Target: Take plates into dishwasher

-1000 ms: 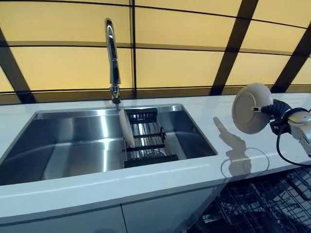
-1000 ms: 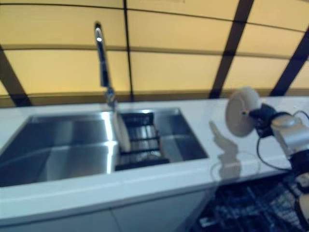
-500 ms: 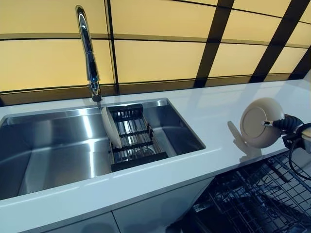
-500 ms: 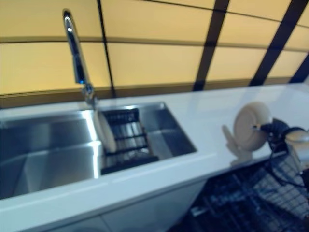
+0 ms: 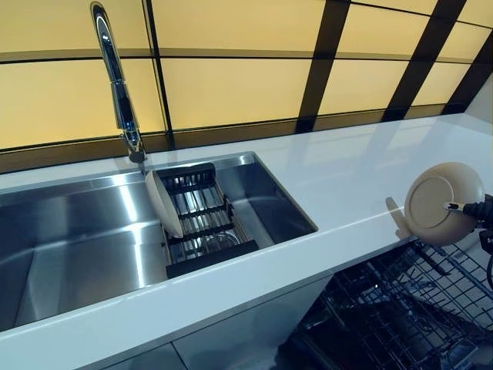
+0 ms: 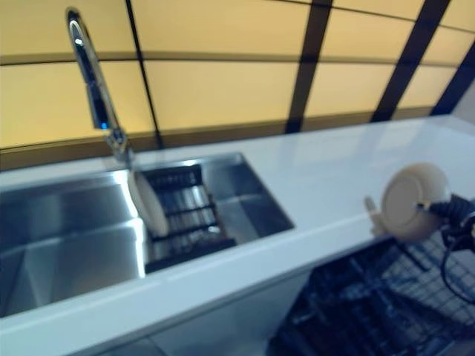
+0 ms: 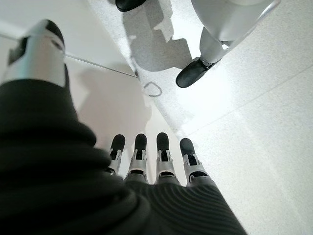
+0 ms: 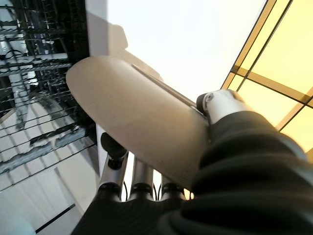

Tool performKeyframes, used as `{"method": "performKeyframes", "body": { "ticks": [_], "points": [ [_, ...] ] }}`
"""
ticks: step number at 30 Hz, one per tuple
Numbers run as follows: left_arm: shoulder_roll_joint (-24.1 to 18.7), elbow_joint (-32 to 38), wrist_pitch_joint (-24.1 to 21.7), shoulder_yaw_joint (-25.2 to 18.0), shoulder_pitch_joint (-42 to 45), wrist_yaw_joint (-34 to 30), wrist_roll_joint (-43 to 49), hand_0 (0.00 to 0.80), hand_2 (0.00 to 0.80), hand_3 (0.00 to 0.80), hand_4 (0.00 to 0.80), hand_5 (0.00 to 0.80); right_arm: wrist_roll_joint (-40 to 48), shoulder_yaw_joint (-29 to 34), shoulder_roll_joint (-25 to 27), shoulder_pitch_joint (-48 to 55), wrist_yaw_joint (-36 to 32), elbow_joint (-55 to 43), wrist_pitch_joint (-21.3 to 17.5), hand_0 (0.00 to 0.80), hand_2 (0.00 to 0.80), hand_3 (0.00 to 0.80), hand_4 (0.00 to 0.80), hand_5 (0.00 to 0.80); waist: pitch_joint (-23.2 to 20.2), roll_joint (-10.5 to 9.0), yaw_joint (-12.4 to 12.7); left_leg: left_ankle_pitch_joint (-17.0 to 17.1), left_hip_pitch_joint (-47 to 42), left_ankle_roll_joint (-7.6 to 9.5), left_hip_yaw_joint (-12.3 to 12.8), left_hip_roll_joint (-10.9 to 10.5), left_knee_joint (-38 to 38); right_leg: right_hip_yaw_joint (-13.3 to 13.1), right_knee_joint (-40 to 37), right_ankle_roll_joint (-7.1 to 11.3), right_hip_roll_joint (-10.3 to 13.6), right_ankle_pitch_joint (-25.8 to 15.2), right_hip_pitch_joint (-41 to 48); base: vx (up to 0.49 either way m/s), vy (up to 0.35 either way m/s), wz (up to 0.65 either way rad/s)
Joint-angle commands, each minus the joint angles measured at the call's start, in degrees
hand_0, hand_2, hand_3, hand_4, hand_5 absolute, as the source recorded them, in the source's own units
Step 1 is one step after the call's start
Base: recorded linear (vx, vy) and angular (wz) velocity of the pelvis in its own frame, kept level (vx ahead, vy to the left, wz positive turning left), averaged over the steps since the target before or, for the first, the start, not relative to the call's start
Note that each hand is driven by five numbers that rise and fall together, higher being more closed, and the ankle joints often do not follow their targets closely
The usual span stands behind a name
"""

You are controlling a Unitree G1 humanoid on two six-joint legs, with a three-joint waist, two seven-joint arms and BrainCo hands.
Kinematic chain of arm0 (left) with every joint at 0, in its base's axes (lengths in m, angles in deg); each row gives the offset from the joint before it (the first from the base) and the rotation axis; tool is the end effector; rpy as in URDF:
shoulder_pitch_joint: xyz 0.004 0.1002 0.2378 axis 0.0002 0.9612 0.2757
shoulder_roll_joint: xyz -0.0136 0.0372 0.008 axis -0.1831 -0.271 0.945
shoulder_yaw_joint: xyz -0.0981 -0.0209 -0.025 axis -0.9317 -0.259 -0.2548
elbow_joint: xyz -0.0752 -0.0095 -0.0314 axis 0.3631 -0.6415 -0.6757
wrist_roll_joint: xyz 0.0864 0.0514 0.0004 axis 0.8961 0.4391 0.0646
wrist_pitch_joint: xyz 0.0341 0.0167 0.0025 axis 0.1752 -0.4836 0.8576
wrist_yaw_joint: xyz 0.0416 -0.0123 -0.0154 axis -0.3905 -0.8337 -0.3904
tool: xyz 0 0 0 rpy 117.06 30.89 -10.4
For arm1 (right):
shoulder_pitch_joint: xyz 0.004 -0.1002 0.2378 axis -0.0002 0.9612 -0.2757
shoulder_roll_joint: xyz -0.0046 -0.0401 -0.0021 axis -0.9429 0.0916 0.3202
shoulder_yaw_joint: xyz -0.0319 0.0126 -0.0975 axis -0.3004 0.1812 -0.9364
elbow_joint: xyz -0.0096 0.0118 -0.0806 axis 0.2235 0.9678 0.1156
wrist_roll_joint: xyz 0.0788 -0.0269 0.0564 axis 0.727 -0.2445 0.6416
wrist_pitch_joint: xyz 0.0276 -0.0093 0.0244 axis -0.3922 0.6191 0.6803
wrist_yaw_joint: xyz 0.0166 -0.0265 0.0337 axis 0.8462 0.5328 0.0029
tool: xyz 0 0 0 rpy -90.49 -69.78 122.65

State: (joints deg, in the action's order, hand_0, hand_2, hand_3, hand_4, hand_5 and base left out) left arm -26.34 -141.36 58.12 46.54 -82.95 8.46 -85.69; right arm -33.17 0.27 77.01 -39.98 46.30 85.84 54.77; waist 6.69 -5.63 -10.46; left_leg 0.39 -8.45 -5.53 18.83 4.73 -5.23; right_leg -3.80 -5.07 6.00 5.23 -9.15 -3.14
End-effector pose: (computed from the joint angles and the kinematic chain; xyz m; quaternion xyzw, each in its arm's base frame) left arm 0.0966 0.2736 -0.0935 0.1620 0.6051 0.0327 0.7788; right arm 0.2213 -0.3937 0.2051 -0.2640 0.2024 -0.1424 0.9322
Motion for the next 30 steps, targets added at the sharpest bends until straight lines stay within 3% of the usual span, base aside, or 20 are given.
{"method": "performKeyframes", "body": {
  "ticks": [1, 9, 15, 25, 30],
  "points": [
    [-2.5, -2.8, -1.2, -2.5, -0.9, -0.3, 1.1, 0.000, 0.000, 0.000, 0.000, 0.000, -4.6, -0.1, 2.4, 0.1, -1.3, 0.0, -2.0, 0.800, 0.800, 0.800, 0.800, 0.800, 1.1, -0.56, 0.2, -2.1, -0.3, 4.30, -3.6, -1.6, 0.5, 2.2, 1.2, 3.38, 0.1, 0.7, 1.0, 0.000, 0.000, 0.00],
    [-3.1, -2.8, -2.2, -2.9, -0.4, -0.5, 1.8, 0.000, 0.000, 0.000, 0.000, 0.000, -10.4, 1.3, 4.8, 4.1, -4.6, 3.4, -3.9, 0.800, 0.800, 0.800, 0.800, 0.800, 1.6, -1.21, 0.1, -2.0, -0.1, 4.25, -3.5, -1.4, 0.5, 2.2, 1.2, 3.43, -0.1, 0.4, 0.8, 0.000, 0.000, 0.00],
    [-3.1, -3.0, -2.9, -3.0, -0.2, 0.0, 2.5, 0.000, 0.000, 0.000, 0.000, 0.000, -10.1, 1.8, 5.7, 5.6, -8.5, 5.1, -4.2, 0.800, 0.800, 0.800, 0.800, 0.800, 1.8, -1.67, 0.2, -2.0, 0.2, 4.21, -3.6, -1.3, 0.7, 2.3, 1.3, 3.44, -0.2, 0.4, 0.6, -0.001, -0.006, 0.00],
    [-3.5, -2.9, -3.5, -3.7, 0.1, -0.4, 4.5, 0.000, 0.000, 0.000, 0.000, 0.000, -14.4, 2.0, 3.3, 10.5, -14.7, 6.2, -6.2, 0.800, 0.800, 0.800, 0.800, 0.800, 1.9, -2.17, 0.6, -2.0, 0.4, 4.08, -3.9, -1.1, 0.6, 2.8, 1.2, 3.53, -0.2, 0.2, 0.5, -0.001, -0.003, 0.00],
    [-3.4, -2.6, -3.7, -3.7, 0.2, -0.4, 5.1, 0.000, 0.000, 0.000, 0.000, 0.000, -14.9, 0.2, 0.6, 10.8, -14.2, 3.8, -7.5, 0.800, 0.800, 0.800, 0.800, 0.800, 2.0, -2.03, 0.7, -1.9, 0.3, 4.02, -4.0, -1.0, 0.7, 3.0, 1.1, 3.54, -0.2, 0.1, 0.5, 0.000, 0.000, 0.00]
  ]
}}
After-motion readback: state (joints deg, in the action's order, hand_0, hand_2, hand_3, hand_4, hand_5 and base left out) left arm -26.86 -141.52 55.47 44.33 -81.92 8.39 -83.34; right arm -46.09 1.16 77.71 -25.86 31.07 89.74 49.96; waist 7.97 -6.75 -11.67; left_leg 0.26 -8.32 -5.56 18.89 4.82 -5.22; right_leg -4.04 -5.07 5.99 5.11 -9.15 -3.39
